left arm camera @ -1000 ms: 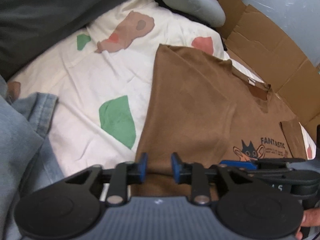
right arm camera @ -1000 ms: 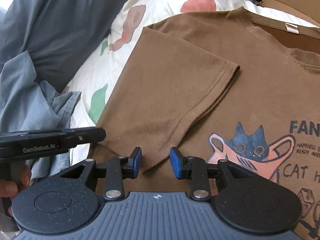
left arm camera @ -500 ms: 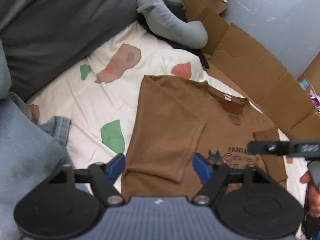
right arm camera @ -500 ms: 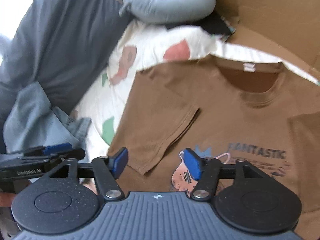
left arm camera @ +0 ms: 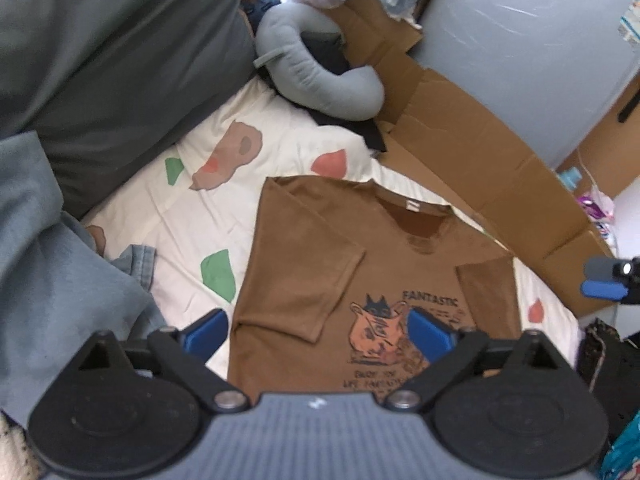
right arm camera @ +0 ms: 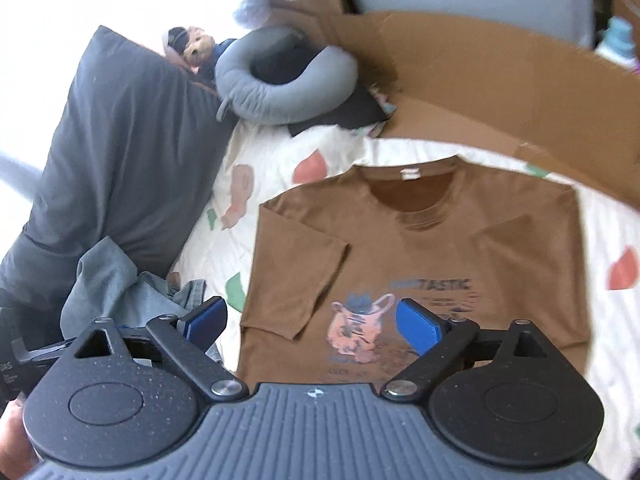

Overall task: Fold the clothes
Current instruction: 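Raise both tools above the shirt with both sides folded in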

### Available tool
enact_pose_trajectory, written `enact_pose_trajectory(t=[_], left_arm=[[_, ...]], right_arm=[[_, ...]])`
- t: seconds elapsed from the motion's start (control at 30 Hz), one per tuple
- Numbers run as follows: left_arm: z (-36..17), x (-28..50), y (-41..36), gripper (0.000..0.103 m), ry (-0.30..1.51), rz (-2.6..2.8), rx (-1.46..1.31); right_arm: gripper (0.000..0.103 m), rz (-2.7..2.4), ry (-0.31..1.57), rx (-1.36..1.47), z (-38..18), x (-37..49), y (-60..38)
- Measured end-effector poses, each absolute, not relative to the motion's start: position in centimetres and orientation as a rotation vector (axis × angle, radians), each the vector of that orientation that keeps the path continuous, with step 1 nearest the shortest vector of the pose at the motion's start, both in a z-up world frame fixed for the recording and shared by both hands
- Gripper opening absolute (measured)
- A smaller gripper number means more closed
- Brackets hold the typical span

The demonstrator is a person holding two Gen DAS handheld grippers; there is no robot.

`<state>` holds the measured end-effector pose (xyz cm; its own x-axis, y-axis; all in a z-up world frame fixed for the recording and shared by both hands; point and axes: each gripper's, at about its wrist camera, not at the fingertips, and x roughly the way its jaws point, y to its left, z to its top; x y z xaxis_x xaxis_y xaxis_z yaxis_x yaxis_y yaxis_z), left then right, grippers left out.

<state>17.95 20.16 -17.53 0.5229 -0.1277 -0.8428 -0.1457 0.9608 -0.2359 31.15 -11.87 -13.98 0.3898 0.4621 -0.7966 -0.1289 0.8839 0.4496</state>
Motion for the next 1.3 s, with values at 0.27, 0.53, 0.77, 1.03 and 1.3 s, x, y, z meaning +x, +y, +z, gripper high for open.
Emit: enact_pose_trajectory(t=[0.27,0.53,0.77,1.03,1.3], left_arm=[[-11.9,15.3,19.1,0.101,1.005,0.035,-0.264],[-7.8,13.6,18.4,0.102,1.001,0.055,-0.244],[-6.4,12.6,17.6,0.102,1.011,0.053,-0.24],[-5.4,11.3,16.5,0.102,1.011,0.043,-0.233],[-4.9,9.1,16.5,0.102,1.017,0.041,-0.229]], right_arm=[[0.102,0.344,1.063,0.339,-6.4,28.4,-16.8],[0.102,0.327,1.058,0.317,-0.6,26.1,-20.4],[0.102,0.329,1.059,0.293,3.3,23.9,-23.9],[0.103,0.301,1.039,0.298,6.7,21.0,-29.4],[0.103,0.277,1.027,0.281,7.6,17.2,-34.1]])
